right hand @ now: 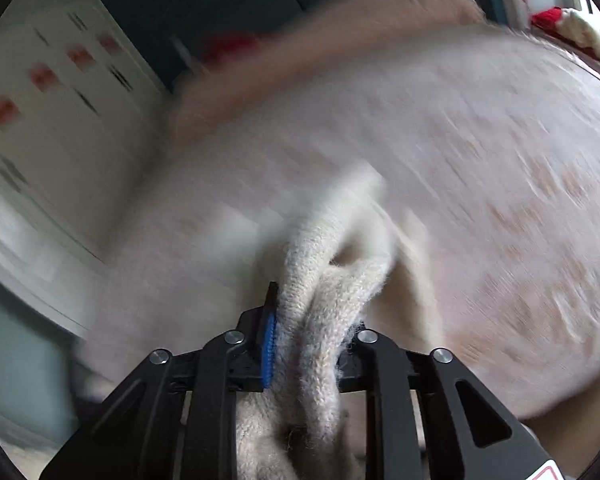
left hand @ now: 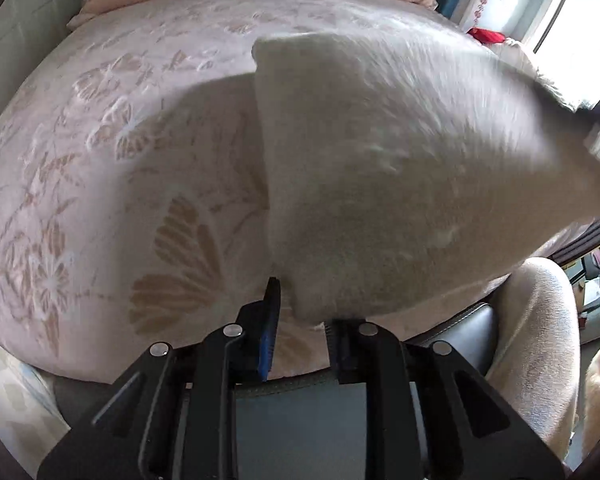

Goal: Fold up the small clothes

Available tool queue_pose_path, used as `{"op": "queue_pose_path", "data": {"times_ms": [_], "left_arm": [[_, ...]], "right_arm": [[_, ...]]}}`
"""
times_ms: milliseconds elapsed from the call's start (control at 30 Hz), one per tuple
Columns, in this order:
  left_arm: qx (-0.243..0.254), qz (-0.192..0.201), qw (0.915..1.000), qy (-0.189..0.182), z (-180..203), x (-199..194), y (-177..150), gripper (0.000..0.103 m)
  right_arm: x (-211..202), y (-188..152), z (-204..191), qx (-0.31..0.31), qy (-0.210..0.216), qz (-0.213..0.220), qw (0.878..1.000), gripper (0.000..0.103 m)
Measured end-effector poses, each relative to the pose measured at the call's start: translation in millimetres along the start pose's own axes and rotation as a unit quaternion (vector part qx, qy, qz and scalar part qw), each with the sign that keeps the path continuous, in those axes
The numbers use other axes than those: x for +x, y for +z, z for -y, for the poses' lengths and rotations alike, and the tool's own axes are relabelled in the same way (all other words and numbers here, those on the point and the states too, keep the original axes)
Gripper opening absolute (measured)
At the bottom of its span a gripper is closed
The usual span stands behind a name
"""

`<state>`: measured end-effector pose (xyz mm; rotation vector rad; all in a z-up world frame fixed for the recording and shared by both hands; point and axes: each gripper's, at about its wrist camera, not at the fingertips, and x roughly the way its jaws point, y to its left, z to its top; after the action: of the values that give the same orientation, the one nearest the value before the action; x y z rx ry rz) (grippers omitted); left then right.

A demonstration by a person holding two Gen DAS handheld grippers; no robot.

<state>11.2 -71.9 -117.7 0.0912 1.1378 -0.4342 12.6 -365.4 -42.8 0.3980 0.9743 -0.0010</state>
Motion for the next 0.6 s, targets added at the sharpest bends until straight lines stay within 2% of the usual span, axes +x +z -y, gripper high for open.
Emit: {"op": "queue_pose_path", "data": {"times_ms": [33, 67, 100, 133, 200, 267, 300, 367, 400, 433, 500, 567, 600], "left_arm": [[0.0, -0.004, 1.0, 0.0, 0.0, 2.4, -0.8, 0.024], [0.001, -0.008, 1.0, -0.002, 1.4, 2.4, -1.5, 0.026], [0.004, -0.005, 1.0, -0.007, 2.9, -2.0, -2.5, 0.026], [0.013, 0.005, 0.9998, -0.011, 3.8, -11.5, -3.8, 0.026], [0.022, 0.019, 0.9995, -0.012, 2.6, -29.6, -7.0, 0.034], [0.026, 0.039, 0.9987, -0.019, -1.8, -49.2, -11.0, 0.04], [0.025, 0.048, 0.9985, -0.012, -4.1, -56.4, -12.2, 0.049], [0.019, 0.067, 0.9975, 0.012, -9.0, -69.3, -11.7, 0.057], [0.016, 0.074, 0.9968, 0.024, -11.3, -74.0, -11.4, 0.059], [0.012, 0.078, 0.9961, 0.041, -14.3, -78.2, -10.1, 0.061], [0.005, 0.08, 0.9953, 0.056, -19.5, -82.0, -7.9, 0.062], [-0.01, 0.082, 0.9948, 0.06, -27.6, -86.1, -5.0, 0.063], [-0.018, 0.083, 0.9946, 0.06, -32.5, -88.1, -4.1, 0.066]], "right_arm": [[20.5, -8.4, 11.1, 0.006, -0.024, -0.037, 0.999, 0.024], [32.5, -17.6, 22.4, 0.024, -0.022, -0.055, 0.998, 0.026], [17.7, -20.8, 27.9, 0.054, -0.001, -0.024, 0.998, 0.03], [6.2, -18.6, 26.5, 0.064, -0.003, -0.015, 0.998, 0.032], [-23.8, -11.8, 16.4, 0.057, -0.052, 0.023, 0.997, 0.039], [-49.6, -6.7, 0.9, 0.031, -0.061, 0.058, 0.996, 0.039], [-62.4, -3.0, -11.4, 0.016, -0.04, 0.07, 0.997, 0.036], [-75.5, 1.8, -40.3, -0.006, 0.026, 0.078, 0.997, 0.03], [-74.0, 3.3, -52.0, -0.017, 0.05, 0.073, 0.996, 0.023], [-66.5, 3.0, -69.4, -0.033, 0.078, 0.06, 0.995, 0.017], [-42.1, -3.1, -91.9, -0.059, 0.1, 0.029, 0.993, 0.008], [25.4, -23.6, -109.3, -0.099, 0.072, -0.058, 0.991, 0.006], [53.9, -31.0, -112.8, -0.109, 0.052, -0.092, 0.988, 0.001]]}}
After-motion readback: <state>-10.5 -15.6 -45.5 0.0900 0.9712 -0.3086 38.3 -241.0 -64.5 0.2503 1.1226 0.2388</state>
